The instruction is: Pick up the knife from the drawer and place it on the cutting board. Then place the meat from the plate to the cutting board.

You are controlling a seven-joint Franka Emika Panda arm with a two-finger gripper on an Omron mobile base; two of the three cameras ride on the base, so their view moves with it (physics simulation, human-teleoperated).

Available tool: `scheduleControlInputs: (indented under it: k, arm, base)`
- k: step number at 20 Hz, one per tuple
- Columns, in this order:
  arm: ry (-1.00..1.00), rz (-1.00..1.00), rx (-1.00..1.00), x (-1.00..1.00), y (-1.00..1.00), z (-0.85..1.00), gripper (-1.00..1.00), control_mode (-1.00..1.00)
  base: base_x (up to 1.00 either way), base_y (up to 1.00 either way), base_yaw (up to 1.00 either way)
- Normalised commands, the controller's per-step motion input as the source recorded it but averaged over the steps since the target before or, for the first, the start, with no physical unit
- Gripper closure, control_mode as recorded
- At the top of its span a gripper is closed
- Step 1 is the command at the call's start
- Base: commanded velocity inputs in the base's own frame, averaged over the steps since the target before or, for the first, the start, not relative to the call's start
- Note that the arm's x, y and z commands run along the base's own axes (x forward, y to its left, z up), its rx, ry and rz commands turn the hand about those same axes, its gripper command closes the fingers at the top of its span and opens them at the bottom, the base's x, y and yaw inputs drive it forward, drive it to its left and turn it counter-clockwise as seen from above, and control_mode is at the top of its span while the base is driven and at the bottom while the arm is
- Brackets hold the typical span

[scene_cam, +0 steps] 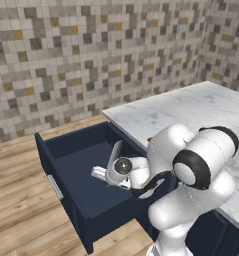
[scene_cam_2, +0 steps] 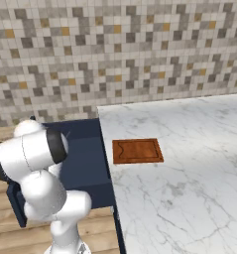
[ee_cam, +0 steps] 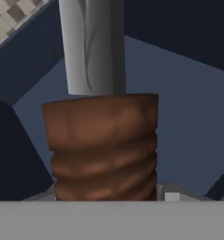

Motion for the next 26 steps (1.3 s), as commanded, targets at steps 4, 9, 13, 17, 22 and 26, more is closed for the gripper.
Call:
scheduleControlInputs:
  k: [4, 9, 13, 17, 22, 26]
  arm:
    - [-0.18, -0.04, 0.00, -0.27, 0.00, 0.99, 1.00, -1.00]
    - [-0.16, -0.04, 0.00, -0.11, 0.00, 1.00, 1.00, -1.00]
    - [-0.12, -0.05, 0.00, -0.08, 0.00, 1.00, 1.00, -1.00]
    - [-0.08, -0.05, 0.00, -0.10, 0.00, 1.00, 1.00, -1.00]
    - [-0.05, -0.07, 0.00, -0.02, 0.08, 1.00, 1.00, -1.00]
    - [0.00, -0.09, 0.00, 0.00, 0.25, 1.00, 1.00, -1.00]
  base:
    - [0.00, 0.00, 0.00]
    - [0.00, 0.00, 0.00]
    - [0.00, 0.00, 0.00]
    - [0.00, 0.00, 0.00]
    - [0.00, 0.00, 0.00]
    - [0.00, 0.00, 0.00]
